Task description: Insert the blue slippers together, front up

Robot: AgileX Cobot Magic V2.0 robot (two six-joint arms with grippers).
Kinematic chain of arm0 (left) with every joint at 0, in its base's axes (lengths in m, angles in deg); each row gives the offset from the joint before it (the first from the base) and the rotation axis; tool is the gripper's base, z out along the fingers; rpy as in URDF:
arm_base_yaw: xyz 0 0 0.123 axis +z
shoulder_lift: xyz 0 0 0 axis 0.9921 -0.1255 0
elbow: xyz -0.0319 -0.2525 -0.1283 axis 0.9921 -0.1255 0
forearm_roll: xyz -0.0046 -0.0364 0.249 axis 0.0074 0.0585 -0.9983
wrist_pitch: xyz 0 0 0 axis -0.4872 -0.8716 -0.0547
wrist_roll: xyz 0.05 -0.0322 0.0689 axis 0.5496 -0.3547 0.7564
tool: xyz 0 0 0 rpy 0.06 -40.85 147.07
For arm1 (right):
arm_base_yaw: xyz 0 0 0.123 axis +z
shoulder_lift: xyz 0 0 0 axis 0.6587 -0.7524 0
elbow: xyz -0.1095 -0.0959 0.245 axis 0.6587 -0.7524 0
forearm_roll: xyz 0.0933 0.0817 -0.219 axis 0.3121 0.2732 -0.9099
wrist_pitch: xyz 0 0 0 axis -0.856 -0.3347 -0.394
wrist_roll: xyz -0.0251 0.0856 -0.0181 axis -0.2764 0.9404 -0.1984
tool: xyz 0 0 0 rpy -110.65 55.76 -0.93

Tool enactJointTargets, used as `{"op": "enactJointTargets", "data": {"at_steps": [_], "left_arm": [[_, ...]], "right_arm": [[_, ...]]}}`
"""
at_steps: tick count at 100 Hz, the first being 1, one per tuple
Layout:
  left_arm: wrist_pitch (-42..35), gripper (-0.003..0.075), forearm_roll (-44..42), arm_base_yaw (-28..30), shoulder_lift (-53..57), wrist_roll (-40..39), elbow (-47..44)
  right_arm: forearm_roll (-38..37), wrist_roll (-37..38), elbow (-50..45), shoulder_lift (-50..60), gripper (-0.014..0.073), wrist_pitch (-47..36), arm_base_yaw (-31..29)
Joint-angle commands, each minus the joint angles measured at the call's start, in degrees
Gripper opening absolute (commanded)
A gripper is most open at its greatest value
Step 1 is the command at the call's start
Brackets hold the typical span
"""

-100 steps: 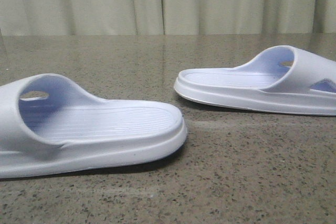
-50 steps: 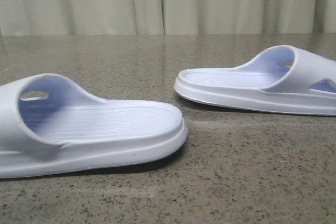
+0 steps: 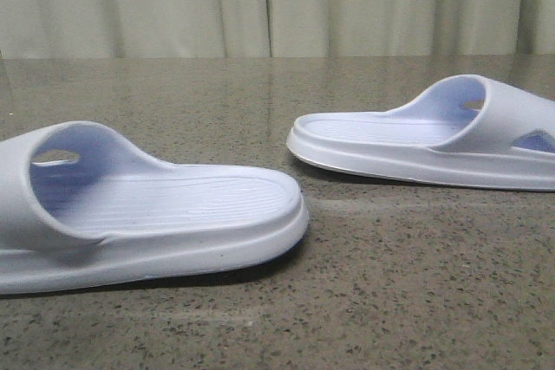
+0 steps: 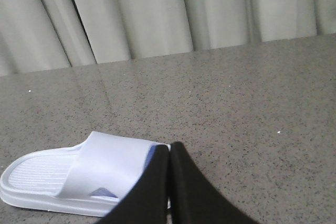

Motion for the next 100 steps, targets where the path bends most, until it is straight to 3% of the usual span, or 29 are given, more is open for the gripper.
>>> {"op": "enactJointTargets", "data": {"at_steps": [1, 17, 34, 48, 57, 67, 82, 100], "left_arm": [[1.85, 0.0015, 0.19, 0.15, -5.75, -0.57, 6.90], [7.65, 0.0015, 0.81, 0.15, -12.57, -0.57, 13.61], [7.83, 0.0016, 3.65, 0.15, -16.61, -0.57, 13.99], [7.83, 0.0028, 4.40, 0.15, -18.13, -0.57, 13.73], [7.83, 0.0102, 4.48, 0.15, -18.12, -0.57, 13.73], [7.83, 0.0250, 4.69, 0.15, -18.12, -0.57, 13.73], [7.71, 0.0502, 7.39, 0.15, -18.12, -0.57, 13.73], [6.75, 0.0517, 6.90, 0.15, -18.12, -4.82, 11.87]], "right_arm": [[0.30, -0.11, 7.28, -4.49, -0.0097, 1.58, -0.35], [0.97, -0.11, 13.64, -10.05, -0.0084, 6.90, -0.35], [3.53, -0.11, 14.03, -12.51, -0.0080, 6.83, -0.35], [4.96, -0.11, 14.03, -13.13, 0.0017, 6.81, -0.35], [5.53, -0.11, 14.03, -13.13, 0.0145, 5.82, -0.35], [5.53, -0.11, 14.03, -13.13, 0.0287, 5.30, -0.35], [5.53, -0.11, 14.03, -13.13, 0.0337, 4.21, -0.35], [5.53, -0.11, 14.03, -13.13, 0.0337, 3.72, -0.35]]}}
